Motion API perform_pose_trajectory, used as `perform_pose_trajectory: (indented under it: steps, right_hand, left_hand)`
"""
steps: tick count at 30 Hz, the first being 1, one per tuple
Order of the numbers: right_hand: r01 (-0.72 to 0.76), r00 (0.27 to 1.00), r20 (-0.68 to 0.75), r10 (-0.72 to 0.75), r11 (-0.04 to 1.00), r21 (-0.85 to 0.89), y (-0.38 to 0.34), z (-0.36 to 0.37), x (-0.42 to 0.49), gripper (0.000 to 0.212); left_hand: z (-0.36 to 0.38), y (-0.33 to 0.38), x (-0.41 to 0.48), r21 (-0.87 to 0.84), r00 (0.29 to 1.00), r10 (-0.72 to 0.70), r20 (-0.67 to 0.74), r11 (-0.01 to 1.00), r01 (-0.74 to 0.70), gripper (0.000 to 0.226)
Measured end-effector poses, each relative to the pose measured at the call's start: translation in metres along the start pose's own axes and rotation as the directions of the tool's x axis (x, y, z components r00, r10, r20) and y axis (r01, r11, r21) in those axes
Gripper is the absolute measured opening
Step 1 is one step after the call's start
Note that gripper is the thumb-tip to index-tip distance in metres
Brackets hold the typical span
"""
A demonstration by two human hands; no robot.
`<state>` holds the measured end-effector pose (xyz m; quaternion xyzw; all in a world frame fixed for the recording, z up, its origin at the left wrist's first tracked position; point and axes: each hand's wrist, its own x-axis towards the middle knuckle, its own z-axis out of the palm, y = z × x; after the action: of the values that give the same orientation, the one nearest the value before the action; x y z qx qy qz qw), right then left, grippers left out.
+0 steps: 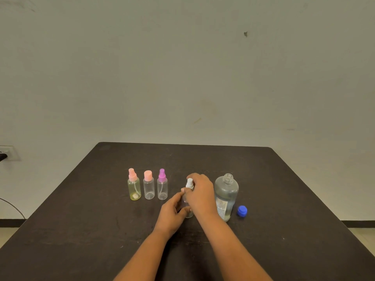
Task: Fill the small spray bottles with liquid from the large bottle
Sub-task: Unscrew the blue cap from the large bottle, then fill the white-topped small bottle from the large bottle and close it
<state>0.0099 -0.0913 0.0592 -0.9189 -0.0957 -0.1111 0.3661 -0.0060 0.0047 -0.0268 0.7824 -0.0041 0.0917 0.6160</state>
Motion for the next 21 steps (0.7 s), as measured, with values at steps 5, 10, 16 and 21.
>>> perform_pose_trajectory:
  steps: [5, 10, 16, 21]
  right_hand:
    - [0.055, 0.994, -0.097, -0.046, 0.994, 0.098, -0.013, -0.025, 0.007, 0.025]
    - [0.170, 0.965, -0.240, -0.106, 0.950, 0.261, -0.024, -0.054, 0.002, 0.025]
    - [0.337, 0.912, -0.315, -0.261, 0.917, 0.215, -0.002, -0.056, -0.026, 0.025]
    - [0.547, 0.837, -0.119, -0.535, 0.826, 0.135, 0.048, -0.025, -0.064, 0.023]
  left_hand:
    - [0.000, 0.001, 0.000, -0.015, 1.000, 0.009, 0.017, 1.000, -0.009, 0.043]
    - [0.001, 0.001, 0.002, -0.051, 0.999, -0.032, 0.026, 0.998, 0.034, 0.046]
    - [0.001, -0.001, 0.007, -0.043, 0.999, -0.051, 0.019, 0.998, 0.052, 0.047]
    - [-0.001, 0.000, 0.011, -0.046, 0.998, -0.058, 0.028, 0.997, 0.059, 0.047]
